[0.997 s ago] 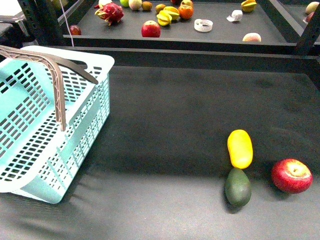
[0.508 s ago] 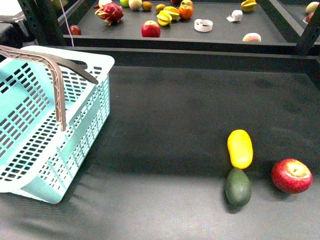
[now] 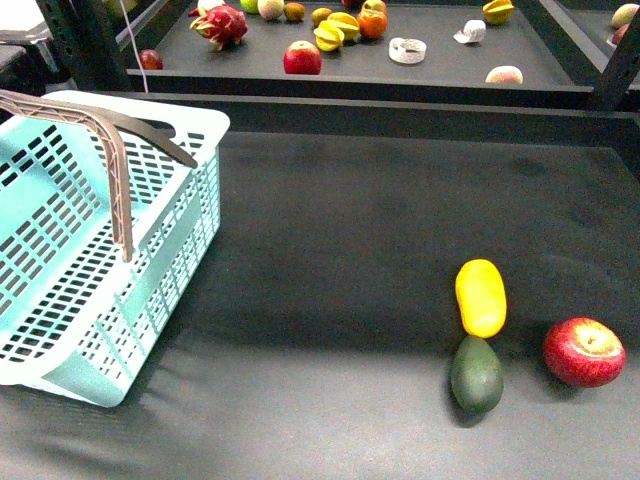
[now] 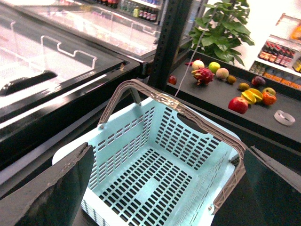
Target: Pick mango with right arm and hold basket with left
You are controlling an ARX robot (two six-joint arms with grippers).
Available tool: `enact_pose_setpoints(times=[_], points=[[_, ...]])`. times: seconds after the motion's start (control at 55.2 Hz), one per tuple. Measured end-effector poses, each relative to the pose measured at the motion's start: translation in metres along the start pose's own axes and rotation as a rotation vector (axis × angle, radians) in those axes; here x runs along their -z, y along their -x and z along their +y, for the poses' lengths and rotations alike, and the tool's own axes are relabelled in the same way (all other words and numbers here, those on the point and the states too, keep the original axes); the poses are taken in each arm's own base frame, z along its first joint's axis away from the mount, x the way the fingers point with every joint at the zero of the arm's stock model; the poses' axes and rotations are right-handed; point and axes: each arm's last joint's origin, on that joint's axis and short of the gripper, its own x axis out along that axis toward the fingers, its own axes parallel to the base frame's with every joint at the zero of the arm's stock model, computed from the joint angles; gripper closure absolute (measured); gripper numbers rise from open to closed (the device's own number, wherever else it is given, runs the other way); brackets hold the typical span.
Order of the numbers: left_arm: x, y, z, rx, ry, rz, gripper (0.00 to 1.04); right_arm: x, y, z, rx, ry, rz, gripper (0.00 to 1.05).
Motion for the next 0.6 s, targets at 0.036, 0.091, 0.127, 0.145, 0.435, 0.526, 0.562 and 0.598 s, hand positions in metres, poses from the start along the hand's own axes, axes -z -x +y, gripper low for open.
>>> enact_pose_setpoints(times=[0.036,0.091,0.127,0.145,0.435,0.526,0.562,0.598], points=[[0.002,-0.006,-0.003,-0.010,0.015,0.012,0.06,0.000,0.000,0.000,0.000,0.000,0.000,0.08],[0.003,-0.016,-0.007,0.008,0.046,0.029,0.06,0.000,0.000,0.000,0.000,0.000,0.000,0.08],[0.002,-0.029,-0.014,0.028,0.085,0.045,0.06,0.000,0.000,0.000,0.000,0.000,0.000,0.08],[0.002,-0.034,-0.016,0.033,0.097,0.051,0.06,0.000,0.000,0.000,0.000,0.000,0.000,0.08],[0.038,-0.131,-0.064,0.106,0.276,0.247,0.06,0.000,0.000,0.000,0.000,0.000,0.000,0.08],[0.047,-0.161,-0.077,0.127,0.359,0.287,0.06,0.000,0.000,0.000,0.000,0.000,0.000,0.08],[0.050,-0.170,-0.080,0.126,0.383,0.294,0.06,0.000,0.000,0.000,0.000,0.000,0.000,0.08],[0.053,-0.178,-0.082,0.130,0.414,0.305,0.06,0.000,0.000,0.000,0.000,0.000,0.000,0.08]])
